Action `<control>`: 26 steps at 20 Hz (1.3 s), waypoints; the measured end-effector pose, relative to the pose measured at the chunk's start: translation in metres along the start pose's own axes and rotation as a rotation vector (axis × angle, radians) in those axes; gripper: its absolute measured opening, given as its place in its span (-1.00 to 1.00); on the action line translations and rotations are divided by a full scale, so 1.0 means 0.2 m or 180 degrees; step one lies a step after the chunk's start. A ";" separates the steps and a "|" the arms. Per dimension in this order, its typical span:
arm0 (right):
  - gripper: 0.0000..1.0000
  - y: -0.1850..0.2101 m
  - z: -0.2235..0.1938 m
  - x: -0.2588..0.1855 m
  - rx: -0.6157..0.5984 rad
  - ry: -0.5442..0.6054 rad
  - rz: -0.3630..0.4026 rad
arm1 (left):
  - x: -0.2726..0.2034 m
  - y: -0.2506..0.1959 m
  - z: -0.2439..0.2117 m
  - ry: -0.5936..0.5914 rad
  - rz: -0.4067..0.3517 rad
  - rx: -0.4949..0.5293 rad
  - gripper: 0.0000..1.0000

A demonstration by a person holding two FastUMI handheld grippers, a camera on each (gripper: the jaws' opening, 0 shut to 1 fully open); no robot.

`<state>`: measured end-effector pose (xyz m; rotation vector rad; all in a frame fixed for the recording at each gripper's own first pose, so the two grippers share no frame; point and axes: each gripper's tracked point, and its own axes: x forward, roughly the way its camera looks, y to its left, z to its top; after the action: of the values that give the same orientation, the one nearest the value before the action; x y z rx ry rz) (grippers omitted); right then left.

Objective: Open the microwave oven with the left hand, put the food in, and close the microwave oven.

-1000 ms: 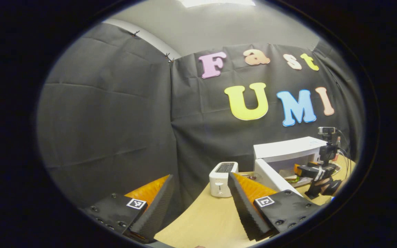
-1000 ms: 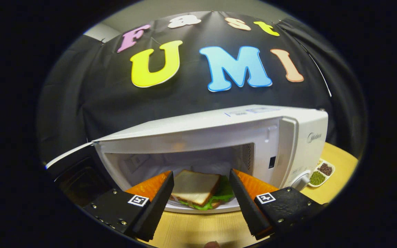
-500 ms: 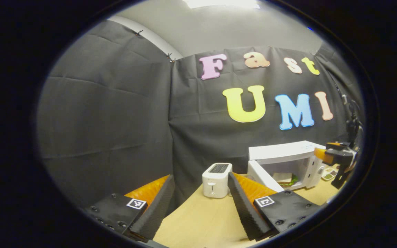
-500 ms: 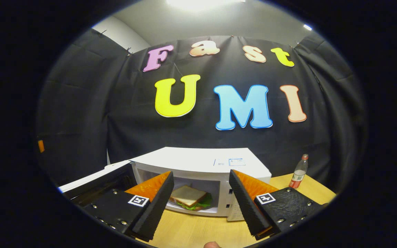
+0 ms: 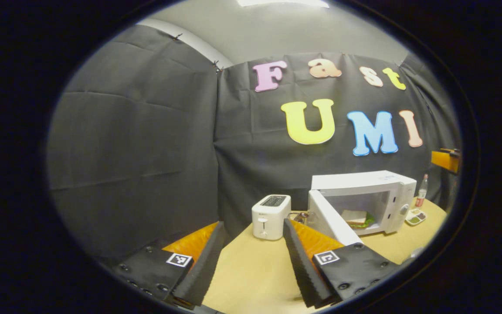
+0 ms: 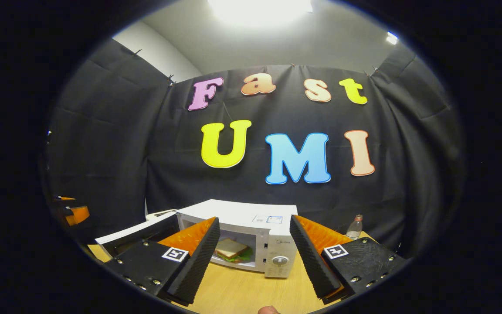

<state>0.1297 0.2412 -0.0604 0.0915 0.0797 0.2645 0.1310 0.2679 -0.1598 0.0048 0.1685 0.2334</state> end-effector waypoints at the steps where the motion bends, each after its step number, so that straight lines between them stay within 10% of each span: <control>1: 0.94 -0.02 0.00 -0.03 -0.0009 -0.0003 0.0005 | -0.01 -0.02 -0.03 0.0033 -0.0003 -0.0003 0.68; 8: 0.94 -0.14 0.00 -0.21 -0.0063 0.0048 -0.0017 | -0.05 -0.20 -0.27 0.0298 -0.0077 -0.0004 -0.31; 9: 0.94 -0.15 0.00 -0.22 -0.0060 0.0047 -0.0026 | -0.03 -0.24 -0.32 0.0372 -0.0134 -0.0013 -0.77; 26: 0.94 -0.44 0.00 -0.54 0.0030 0.0065 -0.0015 | -0.15 -0.89 -0.38 0.0571 -0.0611 0.0050 -0.92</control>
<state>0.0486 0.1286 -0.0619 0.0980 0.1013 0.2604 0.1313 0.0878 -0.2336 -0.0167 0.3477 0.0403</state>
